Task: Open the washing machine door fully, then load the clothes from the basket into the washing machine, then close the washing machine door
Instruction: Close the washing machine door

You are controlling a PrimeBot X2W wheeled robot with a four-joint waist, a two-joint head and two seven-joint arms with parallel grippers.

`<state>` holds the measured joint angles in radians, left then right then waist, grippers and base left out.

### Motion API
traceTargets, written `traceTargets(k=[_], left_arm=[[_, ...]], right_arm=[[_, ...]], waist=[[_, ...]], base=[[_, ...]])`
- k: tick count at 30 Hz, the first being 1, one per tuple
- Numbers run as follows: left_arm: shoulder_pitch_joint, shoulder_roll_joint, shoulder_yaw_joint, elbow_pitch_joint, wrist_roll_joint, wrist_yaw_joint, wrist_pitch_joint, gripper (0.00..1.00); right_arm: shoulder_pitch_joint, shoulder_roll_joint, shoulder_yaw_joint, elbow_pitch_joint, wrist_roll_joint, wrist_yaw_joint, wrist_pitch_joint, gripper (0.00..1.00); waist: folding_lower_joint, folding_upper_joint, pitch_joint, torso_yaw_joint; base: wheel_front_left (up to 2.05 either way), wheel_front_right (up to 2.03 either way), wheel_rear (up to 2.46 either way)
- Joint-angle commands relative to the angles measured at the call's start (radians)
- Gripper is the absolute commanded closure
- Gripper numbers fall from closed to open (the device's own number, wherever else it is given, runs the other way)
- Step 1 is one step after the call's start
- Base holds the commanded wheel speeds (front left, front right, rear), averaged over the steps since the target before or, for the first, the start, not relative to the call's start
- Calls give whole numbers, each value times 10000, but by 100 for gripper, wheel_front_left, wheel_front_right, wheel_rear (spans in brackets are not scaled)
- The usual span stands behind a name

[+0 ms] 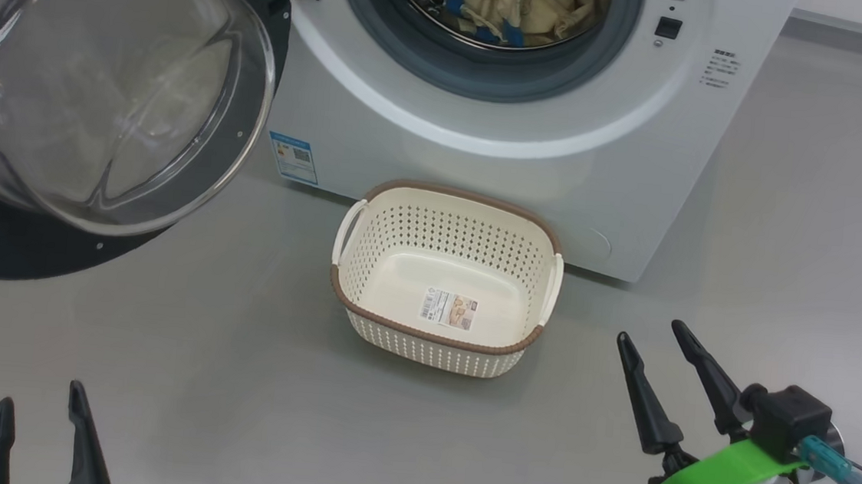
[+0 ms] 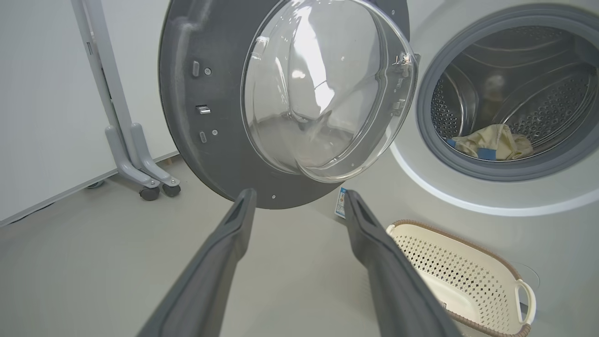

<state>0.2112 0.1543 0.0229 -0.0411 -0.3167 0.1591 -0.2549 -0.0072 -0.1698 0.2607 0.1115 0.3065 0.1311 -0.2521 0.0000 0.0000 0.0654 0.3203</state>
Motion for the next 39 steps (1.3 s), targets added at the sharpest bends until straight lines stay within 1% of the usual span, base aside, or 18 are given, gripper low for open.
traceTargets(k=[1, 8, 21, 29, 39], left_arm=[[-274, 8, 415, -270, 83, -8, -68, 0], [-258, -82, 507, -223, 50, -74, -68, 0], [-319, -427, 553, -110, 86, -242, -68, 0], [-334, -607, 733, -127, 129, -291, -68, 0], [-363, -826, 958, -142, 61, -405, -68, 0]], right_arm=[[-429, -191, 144, -264, -12, -4, -65, 0], [-504, -215, 194, -276, -41, -4, -58, 0], [-696, -286, 282, -305, -88, -4, 39, 0], [-749, -305, 342, -302, -83, -4, 52, 0], [-783, -348, 385, -299, -50, -4, 76, 0]], waist=[[0, 0, -19, 241], [0, 0, 70, 701], [0, 0, 245, 1524], [0, 0, 305, 1706], [0, 0, 353, 1762]], base=[[0, 0, 0], [0, 0, 0], [0, 0, 0], [0, 0, 0], [0, 0, 0]])
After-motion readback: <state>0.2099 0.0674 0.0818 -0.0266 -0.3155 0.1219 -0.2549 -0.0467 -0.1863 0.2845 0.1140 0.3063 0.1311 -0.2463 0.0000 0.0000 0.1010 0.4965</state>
